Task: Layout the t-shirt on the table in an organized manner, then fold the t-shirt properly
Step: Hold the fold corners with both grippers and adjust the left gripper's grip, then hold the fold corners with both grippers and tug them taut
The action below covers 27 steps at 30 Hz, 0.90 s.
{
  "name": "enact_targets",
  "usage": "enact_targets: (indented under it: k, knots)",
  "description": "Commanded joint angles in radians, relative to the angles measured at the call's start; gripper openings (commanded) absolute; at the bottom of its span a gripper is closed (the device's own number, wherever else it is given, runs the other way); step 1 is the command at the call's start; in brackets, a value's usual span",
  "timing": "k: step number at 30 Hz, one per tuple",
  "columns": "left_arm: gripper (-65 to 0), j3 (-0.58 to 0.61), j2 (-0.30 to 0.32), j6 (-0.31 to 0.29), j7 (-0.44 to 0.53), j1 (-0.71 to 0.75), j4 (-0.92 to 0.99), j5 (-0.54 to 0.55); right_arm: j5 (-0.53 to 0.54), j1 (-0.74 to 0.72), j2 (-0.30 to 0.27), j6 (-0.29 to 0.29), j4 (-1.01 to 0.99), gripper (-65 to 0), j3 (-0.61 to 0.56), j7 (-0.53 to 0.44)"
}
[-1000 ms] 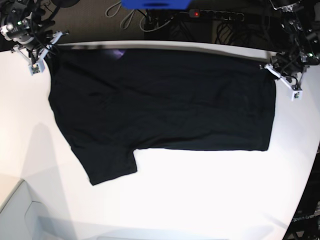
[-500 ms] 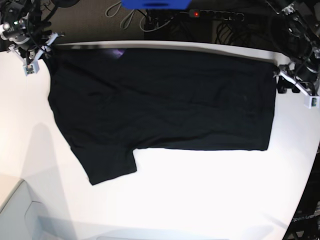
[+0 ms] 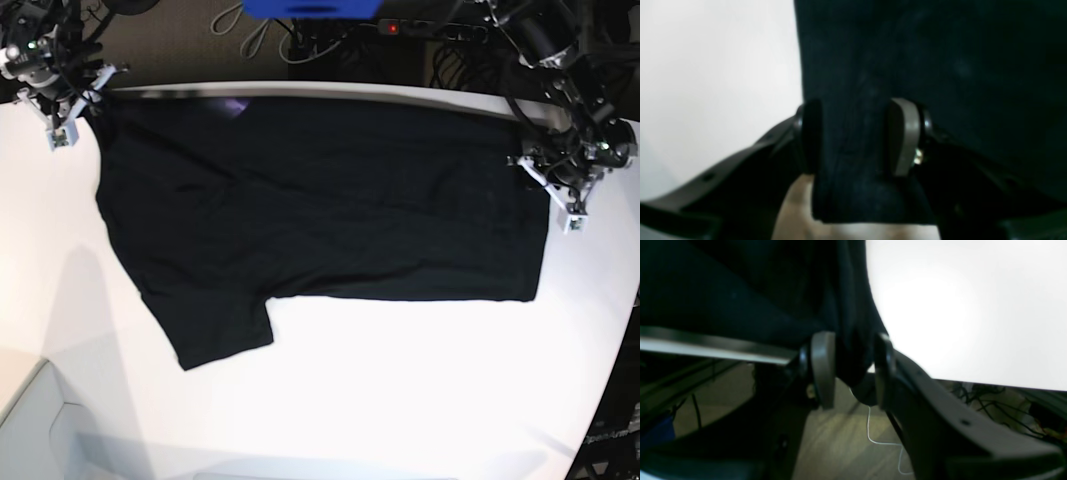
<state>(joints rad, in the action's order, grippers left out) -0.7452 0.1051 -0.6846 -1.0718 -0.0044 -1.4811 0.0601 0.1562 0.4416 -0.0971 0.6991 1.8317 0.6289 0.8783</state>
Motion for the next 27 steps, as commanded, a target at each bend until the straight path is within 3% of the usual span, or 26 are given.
enact_targets:
  k: [1,6,11,19,27]
  knots:
    - [-34.3,-0.001,0.012,-0.001,0.015,-0.019,-0.013,0.010,0.007,0.001,-0.011,-0.001,0.016,-44.8,0.007,-0.014]
    - [-34.9,-0.001,0.012,-0.001,0.015,-0.016,-0.013,0.010,0.007,0.001,-0.011,-0.001,0.018,-44.9,0.006,-0.014]
    - [-49.6,-0.001,0.014,-0.008,0.015,-0.013,-0.013,0.014,0.007,0.001,-0.011,-0.001,0.018,-44.9,0.004,-0.014]
    - [-64.1,-0.001,0.014,-0.008,0.015,-0.012,-0.010,0.013,0.007,0.000,-0.011,-0.001,0.018,-44.9,0.004,-0.014]
    - [-62.2,-0.006,0.017,-0.004,0.009,-0.012,-0.014,0.010,0.007,0.000,-0.011,-0.001,0.018,-44.9,0.004,-0.014]
